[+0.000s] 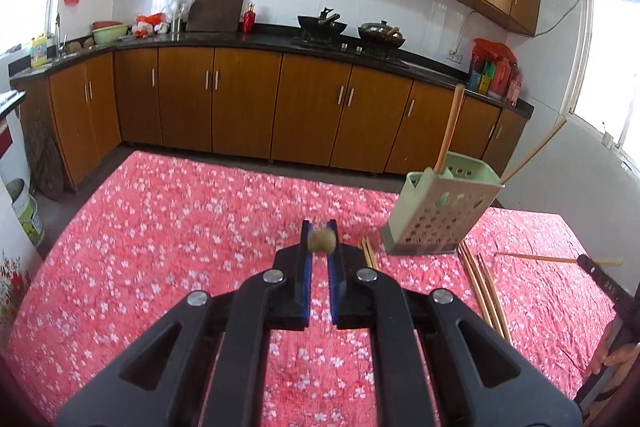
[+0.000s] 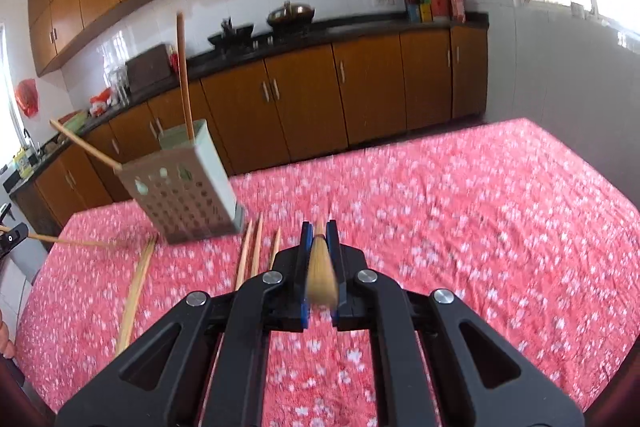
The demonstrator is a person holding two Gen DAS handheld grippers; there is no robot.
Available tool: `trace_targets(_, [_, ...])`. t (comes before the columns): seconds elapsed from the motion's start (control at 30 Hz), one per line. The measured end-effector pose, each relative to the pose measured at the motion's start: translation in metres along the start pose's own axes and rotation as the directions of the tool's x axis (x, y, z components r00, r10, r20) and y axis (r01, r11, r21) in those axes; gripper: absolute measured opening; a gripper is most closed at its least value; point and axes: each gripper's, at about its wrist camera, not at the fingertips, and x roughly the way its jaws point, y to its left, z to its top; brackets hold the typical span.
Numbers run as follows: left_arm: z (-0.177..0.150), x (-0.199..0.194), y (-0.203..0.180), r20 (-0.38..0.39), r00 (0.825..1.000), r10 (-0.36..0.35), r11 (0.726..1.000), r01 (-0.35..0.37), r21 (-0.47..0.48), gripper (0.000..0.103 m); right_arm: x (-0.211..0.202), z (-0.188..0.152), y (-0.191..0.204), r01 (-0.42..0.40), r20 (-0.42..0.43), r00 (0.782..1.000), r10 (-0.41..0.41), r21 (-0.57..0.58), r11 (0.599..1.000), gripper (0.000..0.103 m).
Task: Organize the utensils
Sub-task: 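Lift the chopsticks with both grippers and carry them over the holder, then drop the chopsticks into the holder by opening both grippers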
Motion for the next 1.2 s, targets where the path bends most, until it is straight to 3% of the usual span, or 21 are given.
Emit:
trace_targets(0.3, [0.043, -0.025, -0.022, 0.092, 0.995, -0.048, 0.998, 0.043, 0.053, 0.008, -0.026, 0.05, 0.011, -0.063, 0.143, 0.988, 0.063, -0.001, 0.998, 0.008])
trace_targets(0.5, [0.066, -0.04, -0.046, 0.145, 0.982, -0.12, 0.992, 0.111, 0.067, 0.008, -0.044, 0.079, 0.035, -0.181, 0.219, 0.96, 0.176, -0.001, 0.984, 0.008])
trace_targets(0.73, [0.099, -0.052, -0.08, 0.243, 0.949, -0.201, 0.98, 0.193, 0.056, 0.008, -0.05, 0.106, 0.068, -0.274, 0.28, 0.921, 0.271, -0.031, 0.961, 0.008])
trace_targets(0.97, [0.133, -0.044, -0.102, 0.365, 0.915, -0.17, 0.984, 0.178, 0.013, 0.008, -0.033, 0.117, 0.093, -0.249, 0.328, 0.908, 0.26, -0.075, 0.966, 0.008])
trace_targets(1.2, [0.134, 0.003, -0.114, 0.32, 0.936, -0.145, 0.989, 0.149, 0.014, 0.008, 0.002, 0.121, 0.099, -0.225, 0.292, 0.926, 0.238, -0.078, 0.971, 0.008])
